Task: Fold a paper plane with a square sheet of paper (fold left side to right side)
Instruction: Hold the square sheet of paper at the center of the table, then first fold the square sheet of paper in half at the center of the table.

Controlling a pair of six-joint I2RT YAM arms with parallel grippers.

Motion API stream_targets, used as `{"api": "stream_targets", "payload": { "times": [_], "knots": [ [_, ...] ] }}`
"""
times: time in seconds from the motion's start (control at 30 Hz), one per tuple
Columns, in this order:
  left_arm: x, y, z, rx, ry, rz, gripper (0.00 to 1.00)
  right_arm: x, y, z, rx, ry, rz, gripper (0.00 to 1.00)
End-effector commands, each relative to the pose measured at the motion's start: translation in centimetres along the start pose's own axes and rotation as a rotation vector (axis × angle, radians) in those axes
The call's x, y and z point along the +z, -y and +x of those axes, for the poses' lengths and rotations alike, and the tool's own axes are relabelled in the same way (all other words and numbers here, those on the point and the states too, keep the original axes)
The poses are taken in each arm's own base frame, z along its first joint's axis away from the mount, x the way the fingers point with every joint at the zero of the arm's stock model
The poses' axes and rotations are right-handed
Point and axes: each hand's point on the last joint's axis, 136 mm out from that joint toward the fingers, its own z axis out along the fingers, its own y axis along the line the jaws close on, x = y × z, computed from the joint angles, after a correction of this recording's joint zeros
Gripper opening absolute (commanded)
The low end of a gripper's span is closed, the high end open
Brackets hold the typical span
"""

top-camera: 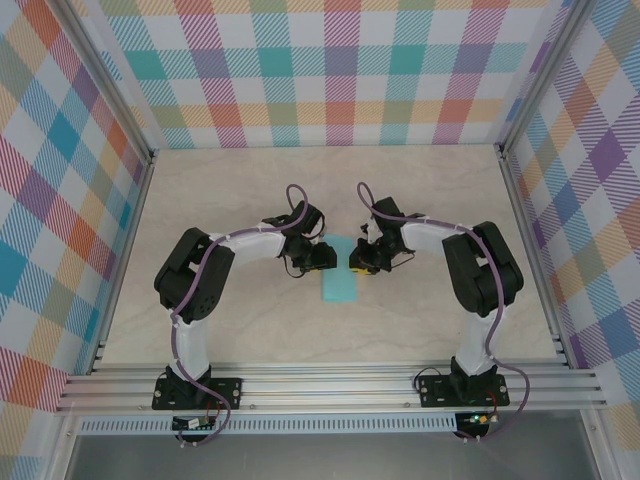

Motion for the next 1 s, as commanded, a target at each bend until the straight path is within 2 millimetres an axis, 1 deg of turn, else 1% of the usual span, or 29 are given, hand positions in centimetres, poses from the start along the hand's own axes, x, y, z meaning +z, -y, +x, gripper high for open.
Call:
{"api": "stream_targets", "payload": {
  "times": [0.0, 0.13, 0.37, 0.5, 0.7, 0.83, 0.9, 0.97],
  "knots": [
    [1.5, -1.0, 2.0, 0.005, -0.073, -0.051, 0.41, 0.5, 0.0, 0.3, 0.017, -0.035, 0.008, 0.15],
    [1.4, -1.0, 2.0, 0.006, -0.068, -0.051, 0.41, 0.9, 0.8, 0.6, 0.033, -0.053, 0.040, 0.15],
    [0.3, -0.3, 1.4, 0.018, -0.042, -0.040, 0.43, 1.4, 2.2, 1.3, 0.057, -0.089, 0.099, 0.15],
    [-1.2, 0.8, 0.7, 0.031, -0.007, -0.020, 0.45, 1.9, 2.9, 1.6, 0.073, -0.110, 0.117, 0.14],
    [-4.0, 1.6, -0.3, 0.051, 0.060, -0.027, 0.50, 2.0, 3.6, 1.8, 0.082, -0.119, 0.151, 0.14],
    [-5.7, 3.2, -0.6, 0.080, 0.093, 0.033, 0.52, 2.1, 3.7, 1.9, 0.087, -0.120, 0.152, 0.14],
    [-6.1, 4.1, -0.6, 0.089, 0.090, 0.077, 0.52, 2.1, 3.7, 1.8, 0.087, -0.118, 0.153, 0.14],
    [-5.9, 4.8, -0.4, 0.090, 0.073, 0.116, 0.50, 2.1, 3.7, 1.8, 0.088, -0.118, 0.153, 0.13]
  ]
}}
